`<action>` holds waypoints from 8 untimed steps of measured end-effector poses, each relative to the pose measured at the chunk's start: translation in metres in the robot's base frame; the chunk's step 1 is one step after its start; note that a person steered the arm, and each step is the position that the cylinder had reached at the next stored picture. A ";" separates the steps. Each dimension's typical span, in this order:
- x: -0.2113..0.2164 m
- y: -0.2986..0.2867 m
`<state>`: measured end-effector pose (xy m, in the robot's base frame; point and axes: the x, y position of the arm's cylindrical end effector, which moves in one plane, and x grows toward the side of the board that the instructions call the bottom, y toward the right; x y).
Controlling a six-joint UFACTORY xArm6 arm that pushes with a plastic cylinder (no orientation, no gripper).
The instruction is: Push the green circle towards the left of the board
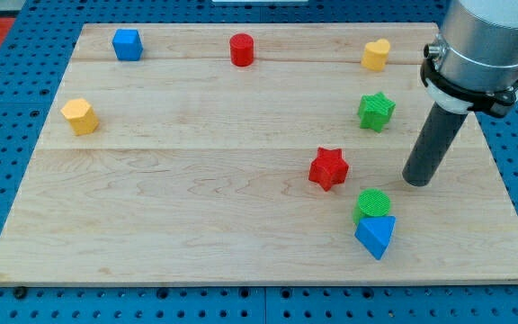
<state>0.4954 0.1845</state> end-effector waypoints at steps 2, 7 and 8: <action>0.004 0.038; 0.037 -0.010; 0.050 -0.034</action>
